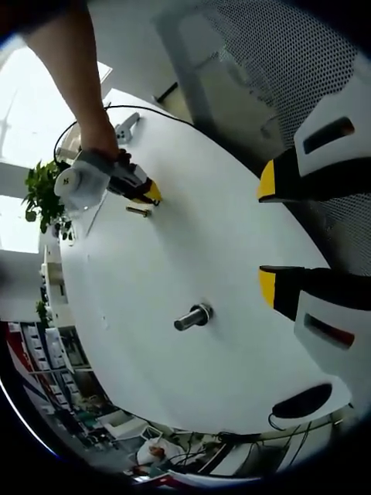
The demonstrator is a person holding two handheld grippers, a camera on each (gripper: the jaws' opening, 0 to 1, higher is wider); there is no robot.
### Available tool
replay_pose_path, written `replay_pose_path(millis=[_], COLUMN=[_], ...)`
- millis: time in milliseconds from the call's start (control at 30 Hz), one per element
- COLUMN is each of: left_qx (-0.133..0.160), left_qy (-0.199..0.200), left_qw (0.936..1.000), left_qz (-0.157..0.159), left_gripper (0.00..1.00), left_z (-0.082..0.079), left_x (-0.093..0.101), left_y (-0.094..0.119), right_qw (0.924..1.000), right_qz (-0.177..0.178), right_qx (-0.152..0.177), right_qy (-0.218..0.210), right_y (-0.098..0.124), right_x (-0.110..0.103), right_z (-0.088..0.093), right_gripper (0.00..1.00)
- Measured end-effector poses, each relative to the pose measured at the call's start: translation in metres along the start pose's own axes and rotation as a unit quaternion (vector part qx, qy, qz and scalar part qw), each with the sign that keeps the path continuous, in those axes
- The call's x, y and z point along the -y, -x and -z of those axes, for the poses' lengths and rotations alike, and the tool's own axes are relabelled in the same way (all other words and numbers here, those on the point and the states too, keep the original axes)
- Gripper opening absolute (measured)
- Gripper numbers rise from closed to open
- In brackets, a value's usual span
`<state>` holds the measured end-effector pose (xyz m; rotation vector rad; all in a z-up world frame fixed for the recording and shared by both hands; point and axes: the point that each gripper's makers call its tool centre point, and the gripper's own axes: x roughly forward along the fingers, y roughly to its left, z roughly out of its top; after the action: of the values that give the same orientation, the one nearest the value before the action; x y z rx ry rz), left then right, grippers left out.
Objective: Place the washer onto the threaded stud by aligning its center hole with the stud, sliding it down to the base, and recovering from edge contact or off-axis alignment until the washer reaches the visible bottom stop.
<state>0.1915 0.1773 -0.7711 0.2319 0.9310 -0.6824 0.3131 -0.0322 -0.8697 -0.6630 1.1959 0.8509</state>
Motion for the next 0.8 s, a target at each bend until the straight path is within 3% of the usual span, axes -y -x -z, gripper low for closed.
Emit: replay_pose_path(millis=[167, 233, 333, 600, 800], left_qx=[-0.001, -0.001, -0.002, -0.003, -0.002], left_qy=[-0.001, -0.001, -0.002, -0.003, -0.002], left_qw=[1.0, 1.0, 1.0, 1.0, 1.0], left_qz=[0.0, 0.0, 0.0, 0.0, -0.001], left_gripper=[0.31, 0.31, 0.31, 0.31, 0.3], left_z=[0.0003, 0.0003, 0.0004, 0.001, 0.0006], left_x=[0.0004, 0.0004, 0.0002, 0.0004, -0.0004], left_y=[-0.0001, -0.0001, -0.0001, -0.0005, -0.0001], right_qw=[1.0, 0.9999, 0.9992, 0.9988, 0.9993], right_qz=[-0.005, -0.01, 0.002, 0.009, 0.014], right_qx=[0.004, -0.008, -0.033, -0.044, -0.029], right_qy=[-0.006, -0.009, 0.022, 0.018, 0.019], right_y=[-0.0001, -0.0005, 0.0002, -0.0012, 0.0011], right_x=[0.0, -0.0025, -0.0049, -0.0047, -0.0067], right_z=[-0.0002, -0.0012, -0.0002, -0.0031, -0.002], right_gripper=[0.17, 0.18, 0.19, 0.14, 0.14])
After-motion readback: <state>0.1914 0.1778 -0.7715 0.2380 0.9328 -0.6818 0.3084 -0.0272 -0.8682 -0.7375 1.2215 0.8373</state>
